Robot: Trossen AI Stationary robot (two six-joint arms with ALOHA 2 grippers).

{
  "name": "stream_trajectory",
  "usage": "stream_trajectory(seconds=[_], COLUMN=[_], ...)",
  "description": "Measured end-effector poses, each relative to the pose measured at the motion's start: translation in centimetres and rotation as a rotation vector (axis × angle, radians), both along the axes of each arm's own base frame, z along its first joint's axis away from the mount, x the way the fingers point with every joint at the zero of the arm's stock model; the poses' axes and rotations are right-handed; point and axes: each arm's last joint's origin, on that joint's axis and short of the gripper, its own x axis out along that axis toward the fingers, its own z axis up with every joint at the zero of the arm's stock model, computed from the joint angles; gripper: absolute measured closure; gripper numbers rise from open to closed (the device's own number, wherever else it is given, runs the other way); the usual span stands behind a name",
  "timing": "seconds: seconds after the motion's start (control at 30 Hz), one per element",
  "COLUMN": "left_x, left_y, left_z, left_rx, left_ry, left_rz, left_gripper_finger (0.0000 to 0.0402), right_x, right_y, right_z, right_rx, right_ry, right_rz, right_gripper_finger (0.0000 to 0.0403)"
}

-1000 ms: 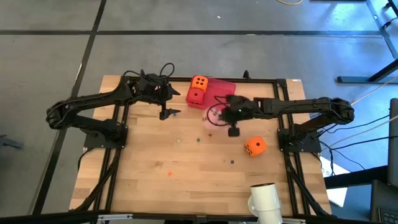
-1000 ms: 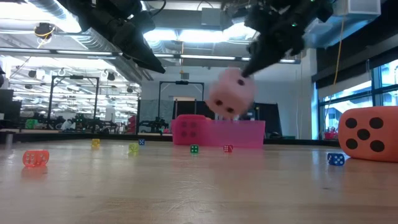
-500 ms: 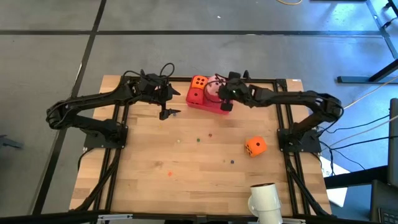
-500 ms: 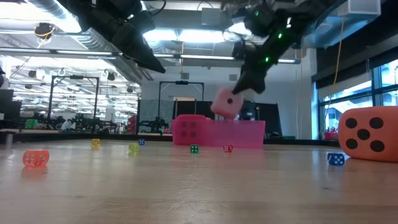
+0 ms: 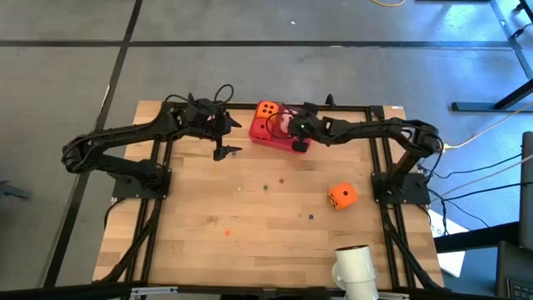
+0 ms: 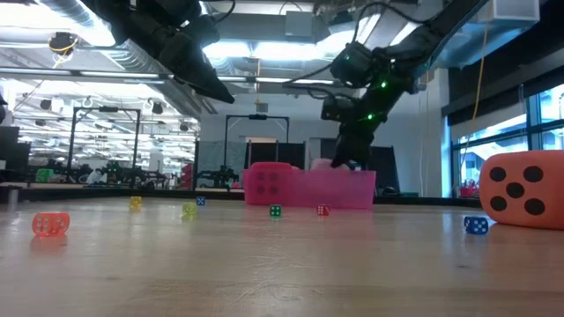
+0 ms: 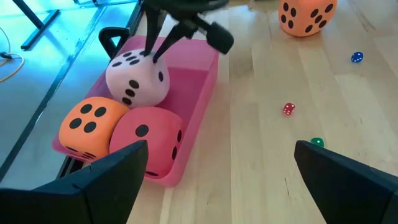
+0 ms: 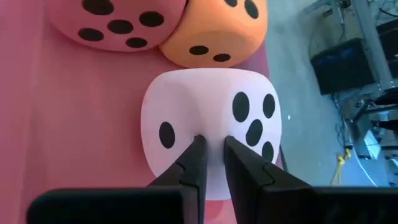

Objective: Pick & Place Dice
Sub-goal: Put the large pink die into the red bin

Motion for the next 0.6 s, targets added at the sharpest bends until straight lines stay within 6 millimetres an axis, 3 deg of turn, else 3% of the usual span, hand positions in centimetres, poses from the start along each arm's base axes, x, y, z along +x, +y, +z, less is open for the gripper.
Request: stream_trajectory(seconds=[0.27,0.6], left_x=[0.0,0.0], left_y=[0.0,0.0], left_z=[0.0,0.0], left_rx=[-0.004,-0.006], left_ry=[-0.001,-0.001], left_rz=[0.003,0.003], left_gripper_finger=[0.0002,0.0002], right_x=[1.1,1.5], right_y=[-0.7,-0.9], right_z=[-0.5,-1.2], right_rx=[-0.082,-0.090], right_ry=[-0.052,-0.067], right_rz=[0.000,0.006], right_gripper_finger=[0.0324,0.0226])
